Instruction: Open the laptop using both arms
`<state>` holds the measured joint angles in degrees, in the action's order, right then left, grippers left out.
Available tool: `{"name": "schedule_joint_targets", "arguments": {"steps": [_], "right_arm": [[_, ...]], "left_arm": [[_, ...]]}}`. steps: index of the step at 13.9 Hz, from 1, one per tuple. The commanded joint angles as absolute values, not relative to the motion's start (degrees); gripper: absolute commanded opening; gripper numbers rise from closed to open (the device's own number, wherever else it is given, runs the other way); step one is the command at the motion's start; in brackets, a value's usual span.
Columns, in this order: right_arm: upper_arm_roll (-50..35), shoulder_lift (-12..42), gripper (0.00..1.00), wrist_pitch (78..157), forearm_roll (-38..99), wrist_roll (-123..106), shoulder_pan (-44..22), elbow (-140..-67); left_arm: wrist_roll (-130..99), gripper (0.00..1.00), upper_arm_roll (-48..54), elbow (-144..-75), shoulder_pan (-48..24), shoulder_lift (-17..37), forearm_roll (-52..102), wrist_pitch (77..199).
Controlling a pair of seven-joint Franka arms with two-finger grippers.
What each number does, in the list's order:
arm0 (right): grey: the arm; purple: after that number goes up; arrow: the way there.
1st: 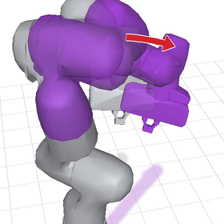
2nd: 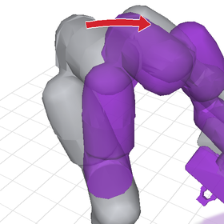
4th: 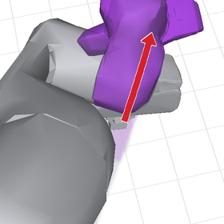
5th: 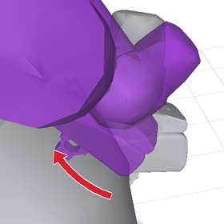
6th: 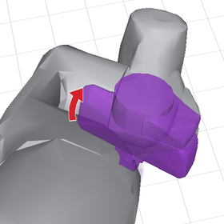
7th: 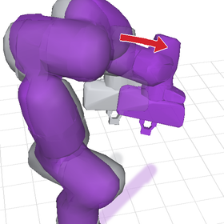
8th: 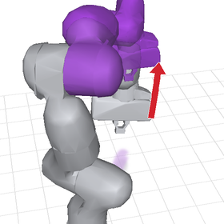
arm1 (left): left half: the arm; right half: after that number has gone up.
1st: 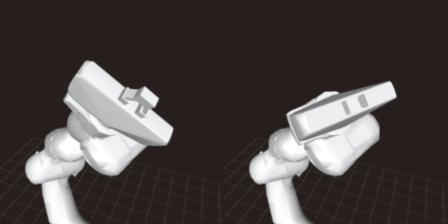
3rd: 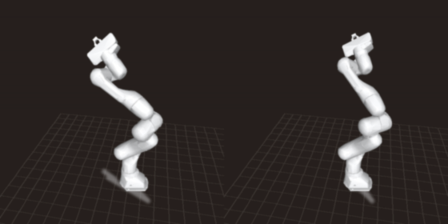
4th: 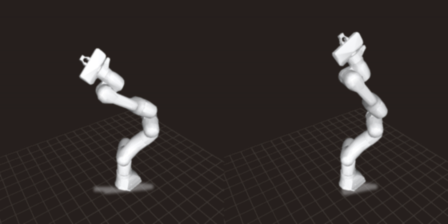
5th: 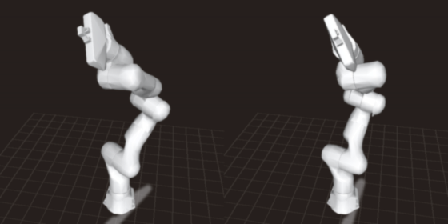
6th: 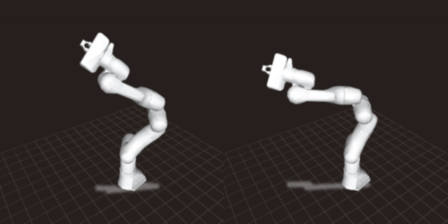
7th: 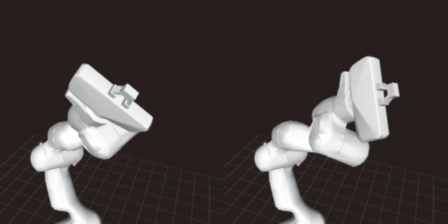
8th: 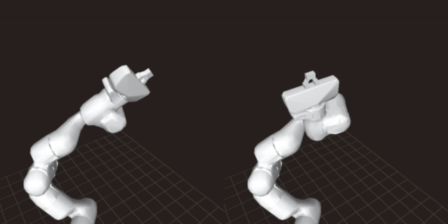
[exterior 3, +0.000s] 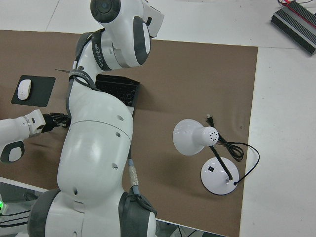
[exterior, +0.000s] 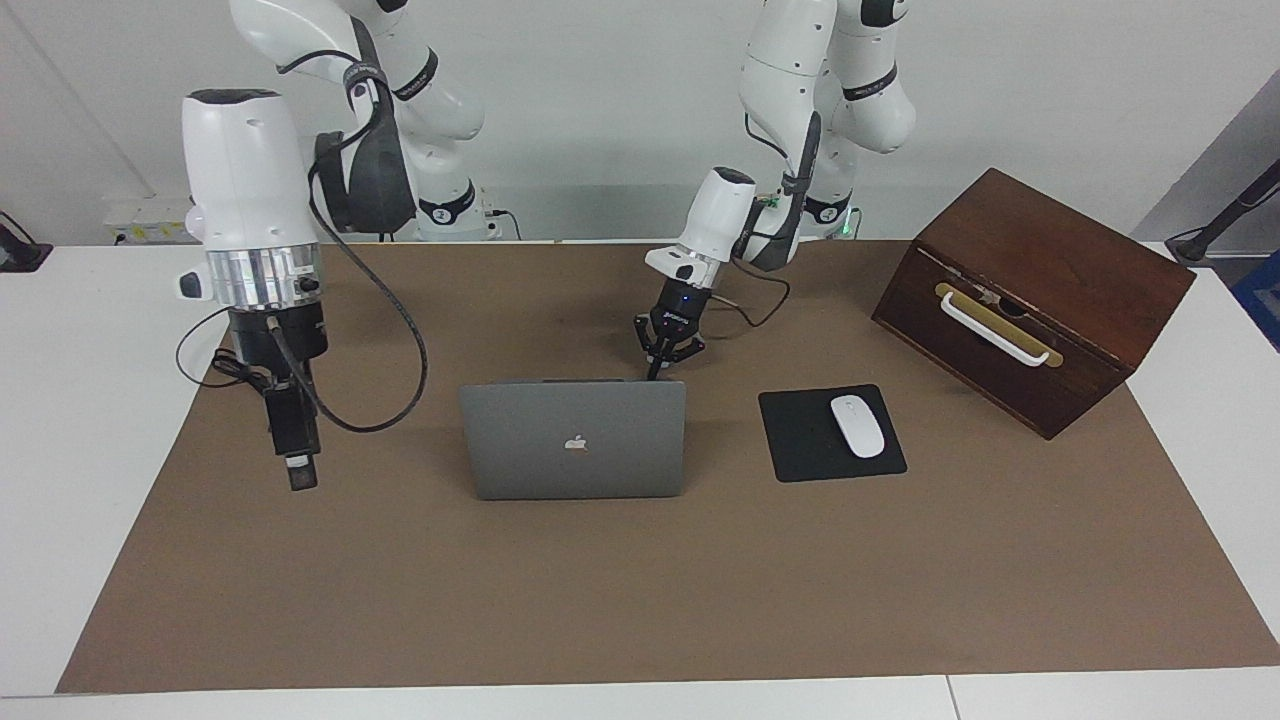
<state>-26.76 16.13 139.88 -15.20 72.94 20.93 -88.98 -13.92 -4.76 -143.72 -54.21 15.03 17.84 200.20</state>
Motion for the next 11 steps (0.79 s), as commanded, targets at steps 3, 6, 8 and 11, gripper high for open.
{"name": "schedule_joint_targets", "arguments": {"steps": [3,6,8,11], "right_arm": [[-24.1,17.1,0.92,129.8,-21.8,50.6,22.5,-81.9],[-24.3,14.9,0.92,116.7,-22.8,34.0,25.0,-77.1],[-24.3,13.4,0.92,108.8,-21.2,22.9,26.1,-74.6],[-24.2,10.0,0.92,101.0,-16.0,10.1,27.6,-74.4]], "left_arm": [[-13.4,0.0,-4.6,-141.1,-52.0,17.4,19.8,200.7],[-13.4,0.0,-4.6,-141.7,-51.9,15.7,19.8,200.7],[-13.4,0.0,-4.6,-142.4,-51.7,15.0,19.8,200.6],[-13.2,0.0,-4.6,-143.7,-52.2,14.7,19.8,200.6]]}}
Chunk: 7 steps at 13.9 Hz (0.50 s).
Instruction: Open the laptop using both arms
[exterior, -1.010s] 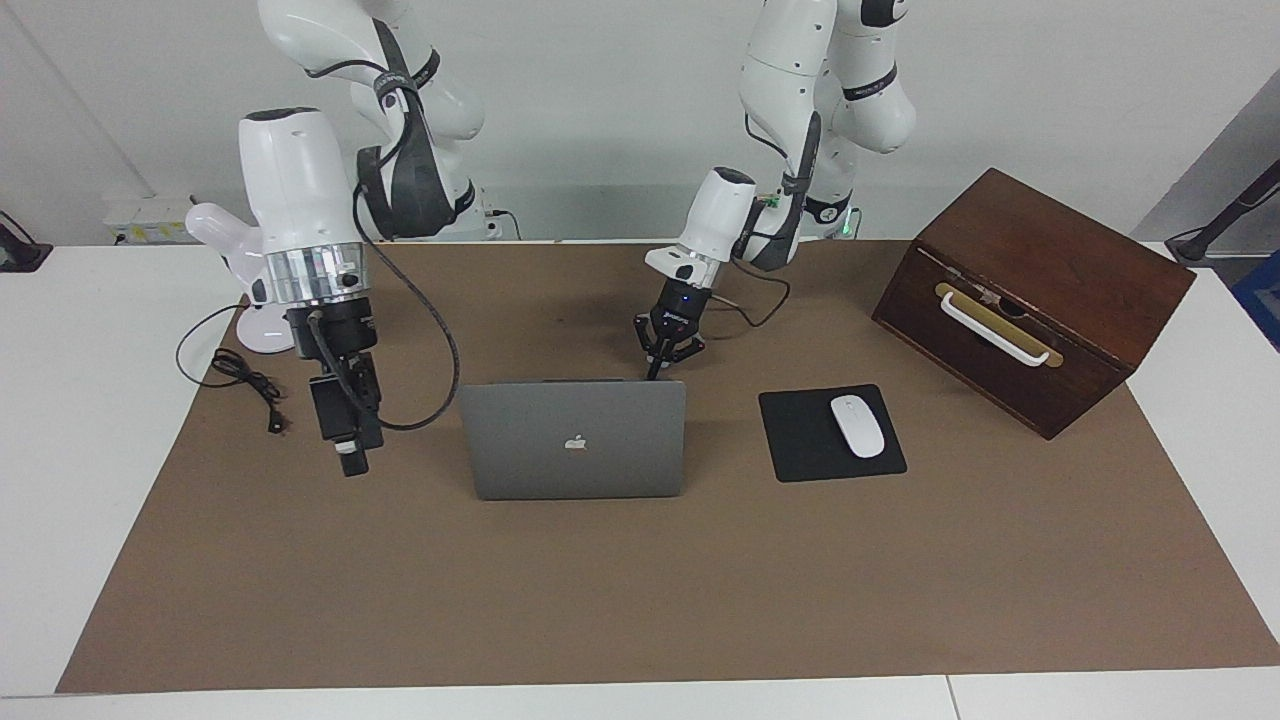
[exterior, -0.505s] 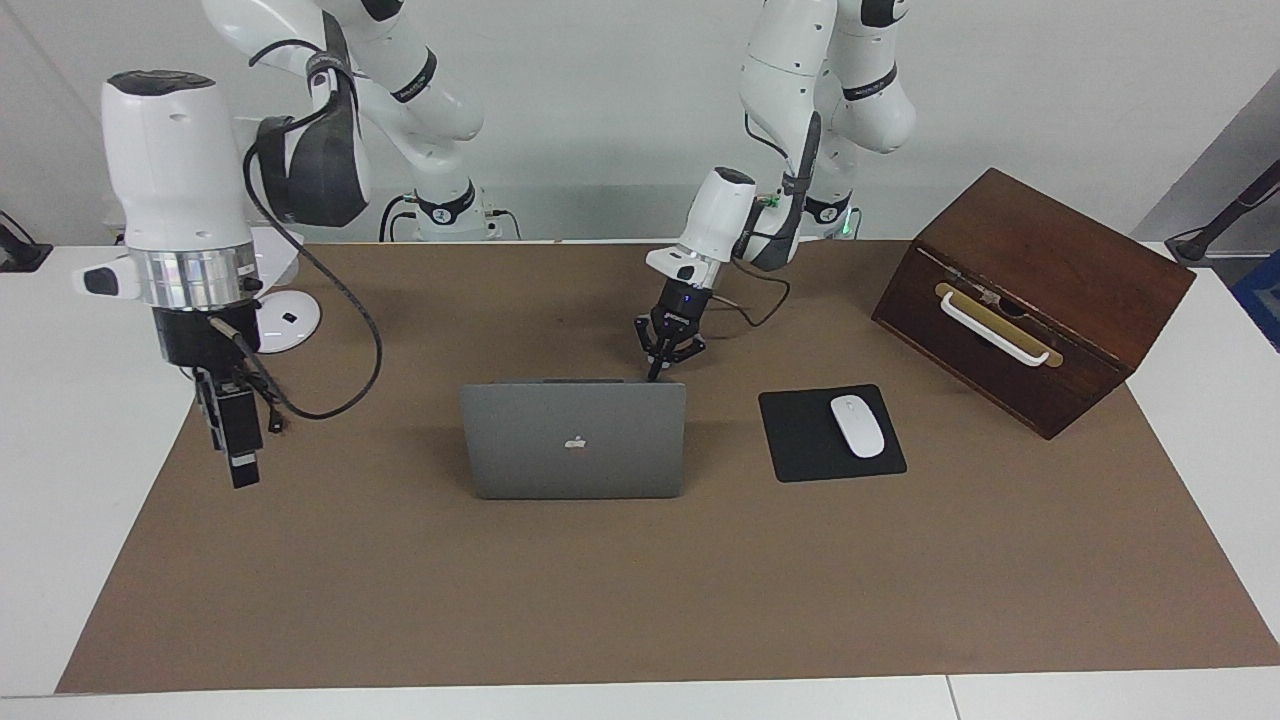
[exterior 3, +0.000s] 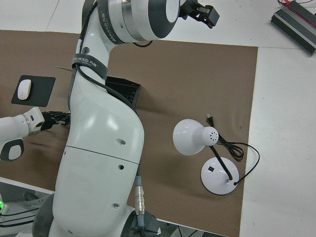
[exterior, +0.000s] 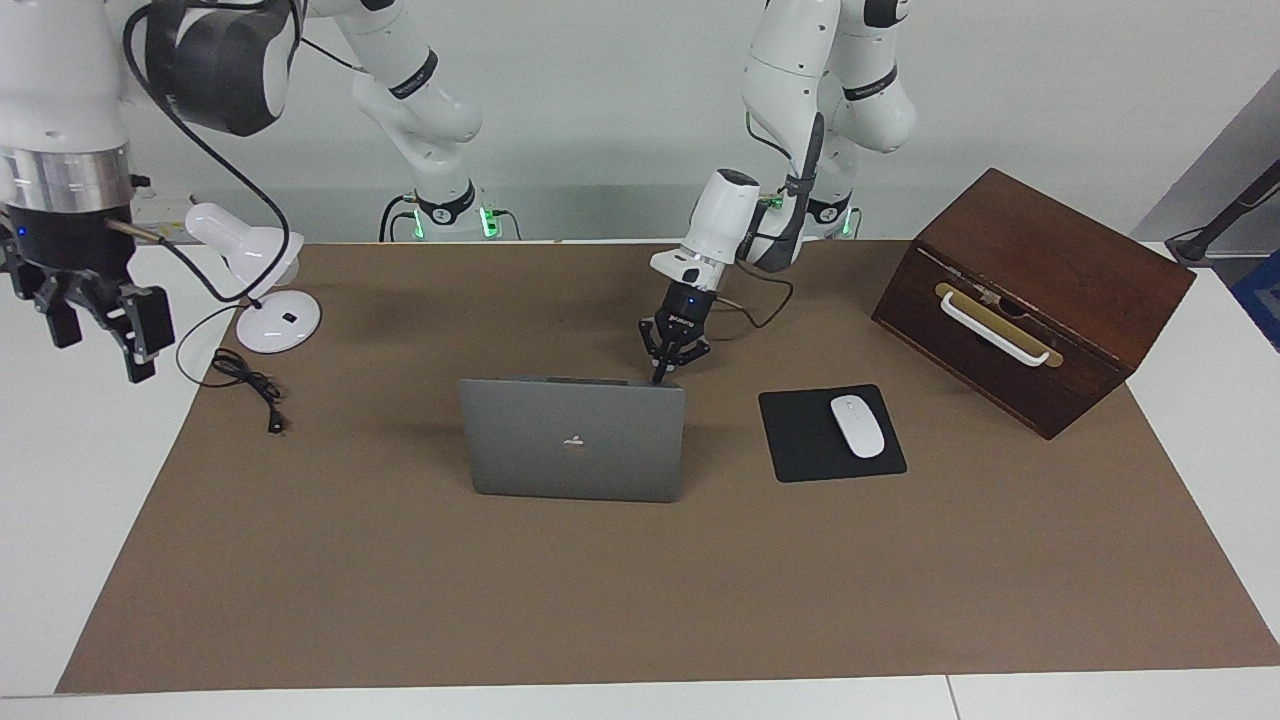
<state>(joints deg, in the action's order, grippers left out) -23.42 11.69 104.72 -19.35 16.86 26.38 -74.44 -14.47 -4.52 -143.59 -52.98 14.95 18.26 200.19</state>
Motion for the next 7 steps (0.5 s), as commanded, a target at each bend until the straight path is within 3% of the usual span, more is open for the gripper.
{"name": "schedule_joint_targets", "arguments": {"steps": [1,3,7], "right_arm": [[-24.2,8.8,0.92,97.3,-14.6,7.1,27.6,-74.4],[-24.5,7.0,0.91,91.9,-9.9,4.1,27.4,-74.4],[-24.9,4.9,0.91,88.1,-1.4,3.1,26.8,-77.0]], "left_arm": [[-13.2,0.0,-4.5,-144.9,-52.6,14.2,19.8,200.7],[-14.3,0.0,-4.5,-146.9,-53.9,13.5,19.9,200.7],[-18.5,0.0,-4.5,-149.2,-58.1,11.7,25.5,200.6]]}}
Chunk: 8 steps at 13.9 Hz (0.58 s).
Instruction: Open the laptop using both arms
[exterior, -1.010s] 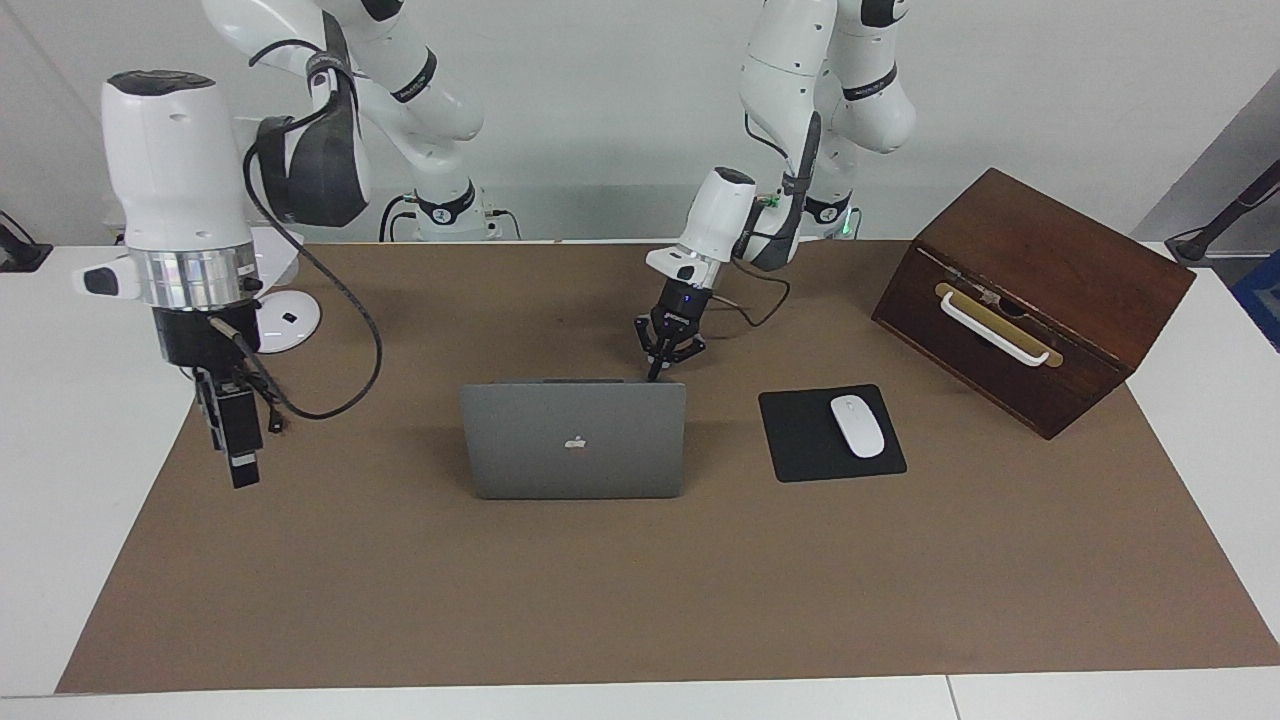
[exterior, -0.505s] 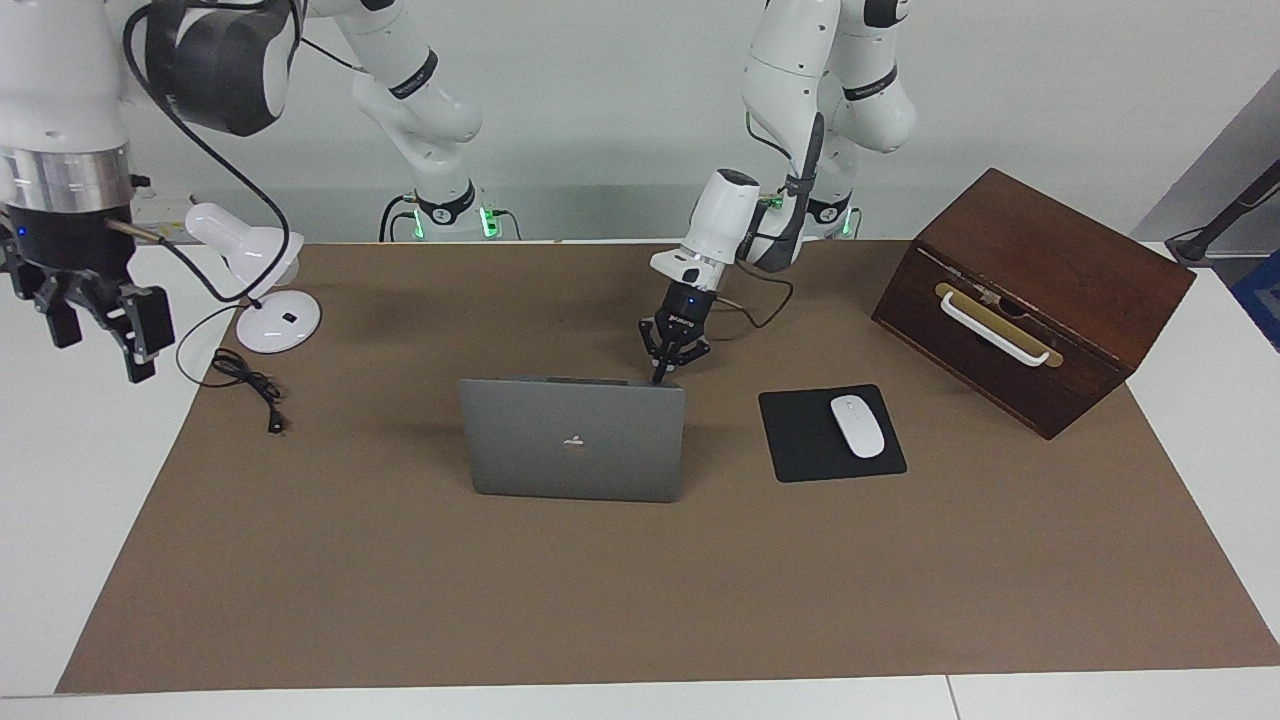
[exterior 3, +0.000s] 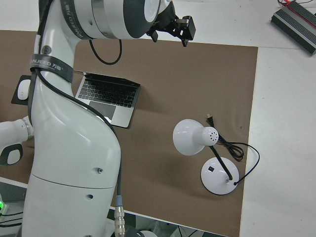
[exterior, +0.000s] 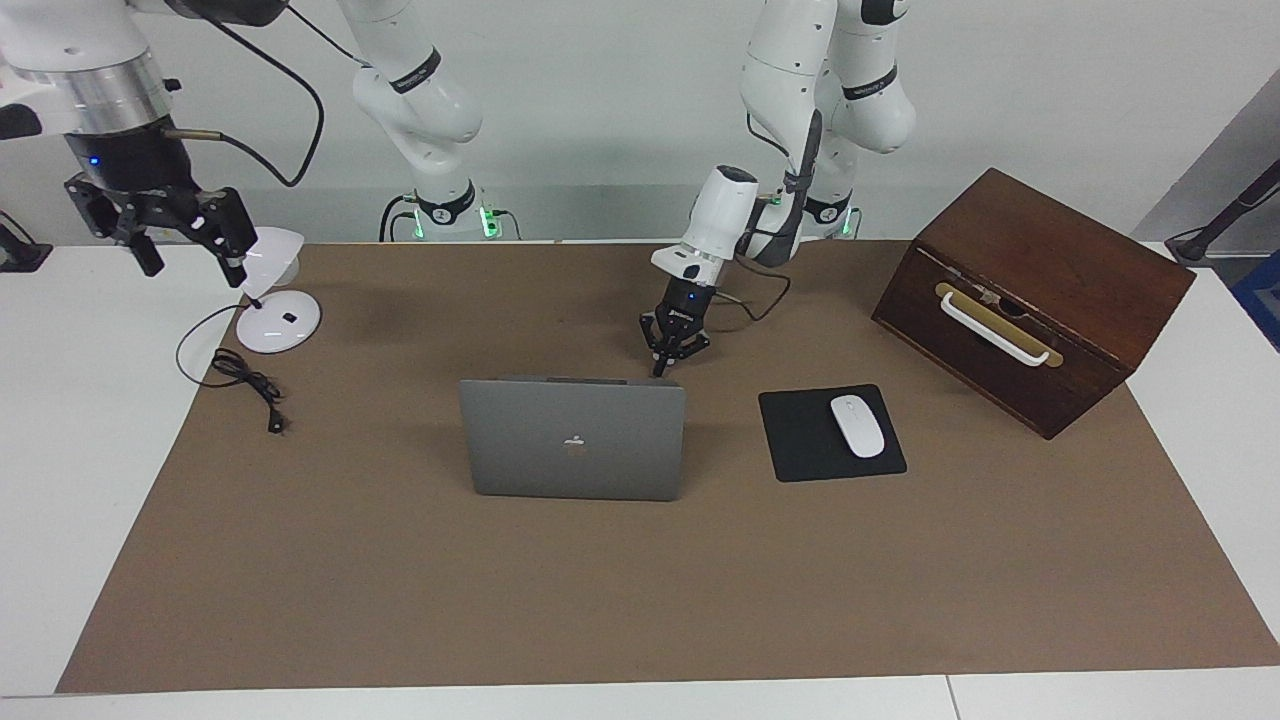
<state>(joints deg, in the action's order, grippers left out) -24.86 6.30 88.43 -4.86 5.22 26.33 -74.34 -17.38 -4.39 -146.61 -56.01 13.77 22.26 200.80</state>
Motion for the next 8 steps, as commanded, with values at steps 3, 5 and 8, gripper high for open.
{"name": "schedule_joint_targets", "arguments": {"steps": [3,5,8], "right_arm": [[-25.0,1.6,0.91,90.0,-0.3,3.3,26.1,-84.0],[-25.0,-0.9,0.92,91.0,-0.1,3.2,26.1,-88.3],[-25.0,-2.7,0.95,90.8,1.0,3.3,26.0,-91.1]], "left_arm": [[-21.5,0.0,-4.5,-149.9,-58.0,9.2,25.9,199.9],[-22.6,0.0,-4.5,-149.9,-57.4,6.7,25.9,197.5],[-22.6,0.0,-4.7,-149.9,-55.0,0.4,25.9,188.6]]}}
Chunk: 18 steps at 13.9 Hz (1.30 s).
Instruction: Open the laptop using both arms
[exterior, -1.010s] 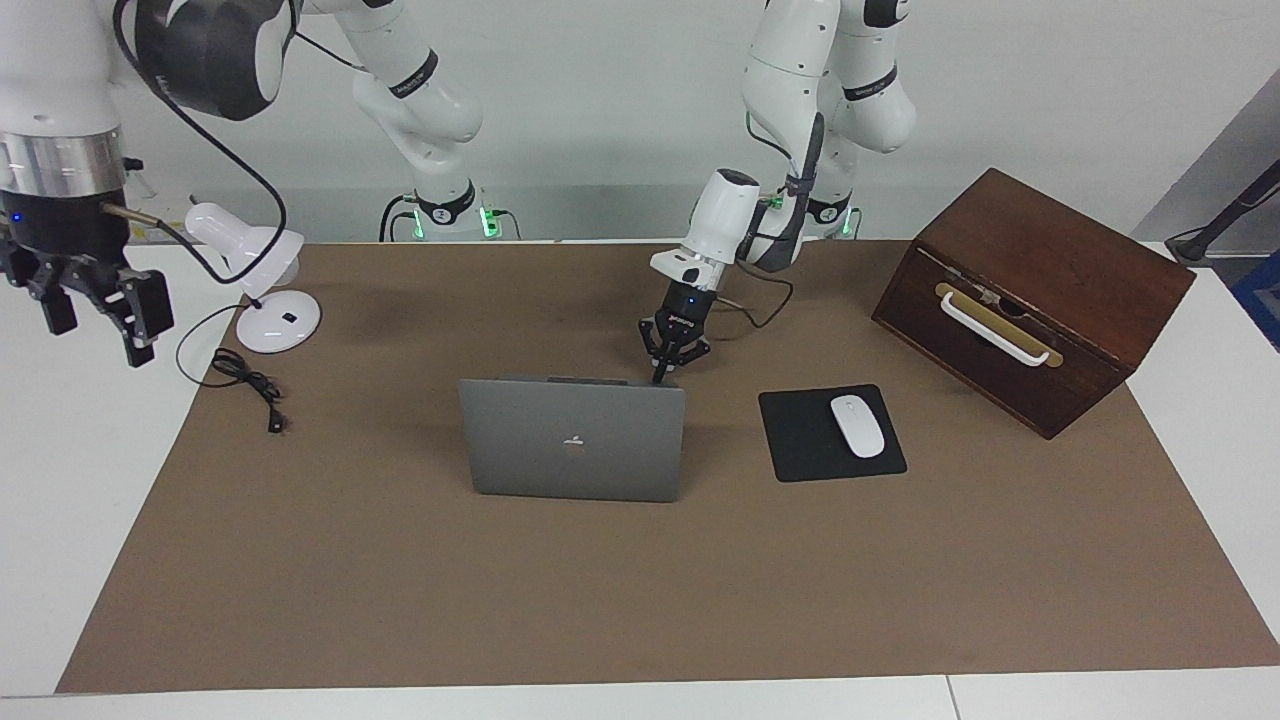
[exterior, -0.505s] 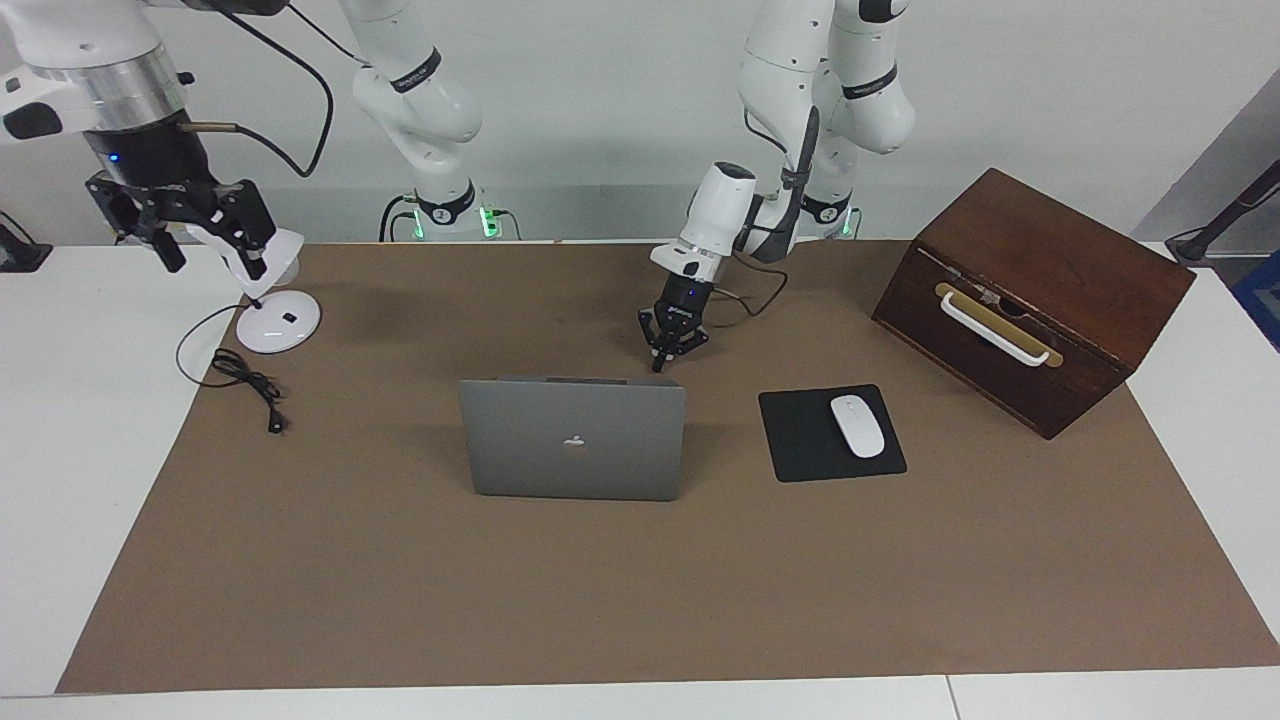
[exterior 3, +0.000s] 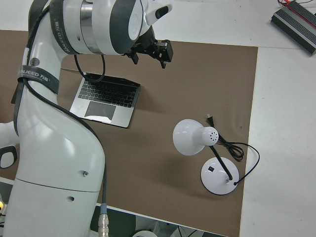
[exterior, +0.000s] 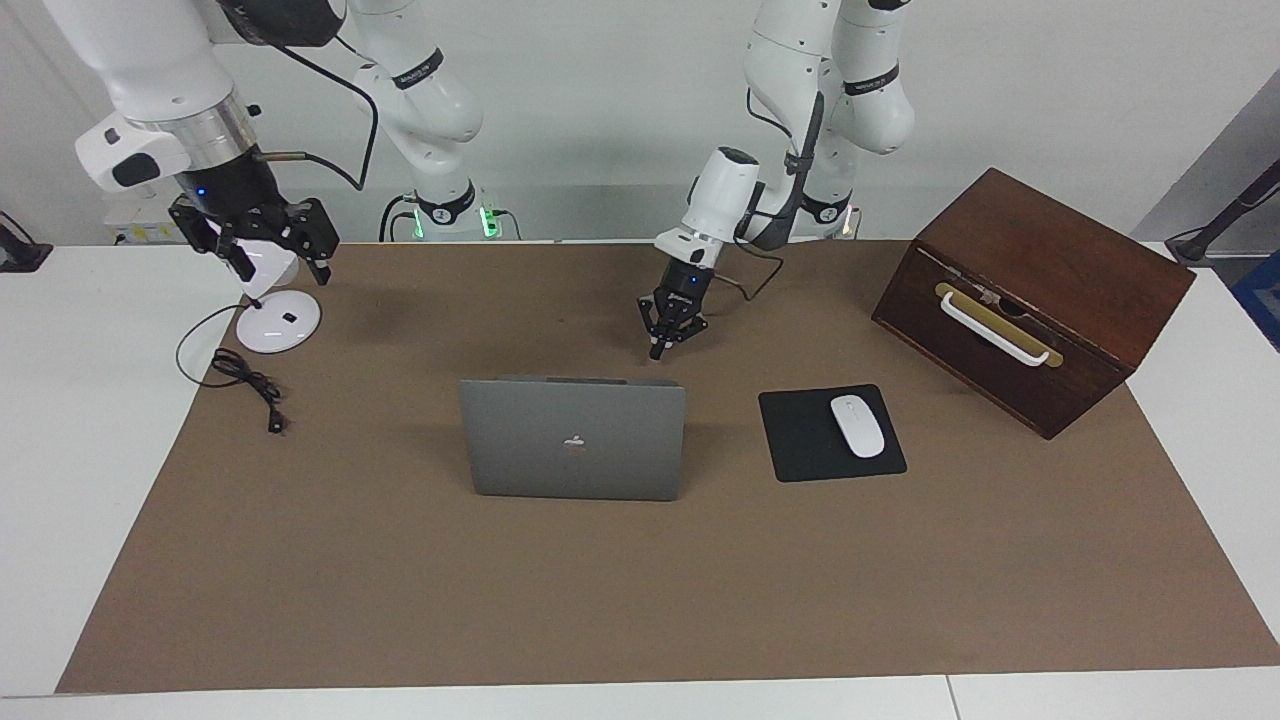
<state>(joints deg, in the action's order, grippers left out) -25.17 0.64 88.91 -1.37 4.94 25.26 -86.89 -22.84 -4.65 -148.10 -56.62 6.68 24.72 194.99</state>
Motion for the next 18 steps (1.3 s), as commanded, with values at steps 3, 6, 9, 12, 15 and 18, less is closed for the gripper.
{"name": "schedule_joint_targets", "arguments": {"steps": [3,6,9,12,15,18], "right_arm": [[-25.0,-2.6,0.98,91.0,5.4,3.3,26.1,-91.1],[-24.9,-2.8,1.0,90.4,5.5,2.3,26.5,-91.5],[-24.7,-2.9,1.0,91.5,5.5,2.5,26.7,-92.5],[-24.8,-2.9,1.0,91.6,5.5,2.2,26.6,-91.7],[-25.0,-3.9,1.0,91.9,5.5,0.2,25.9,-92.3],[-25.0,-4.0,1.0,92.2,5.4,0.6,24.4,-92.3]], "left_arm": [[-22.4,0.0,-4.7,-149.5,-51.3,-5.7,25.9,180.3],[-21.6,0.0,-4.7,-148.5,-47.0,-10.4,25.8,172.0],[-16.2,0.0,-4.7,-143.9,-38.4,-16.0,25.0,155.3],[-11.4,0.0,-4.7,-136.8,-29.4,-18.2,21.4,138.9],[-5.5,0.0,-4.6,-127.6,-21.8,-18.4,15.1,122.5],[2.4,0.0,-4.7,-121.5,-15.1,-18.4,7.0,110.3]]}}
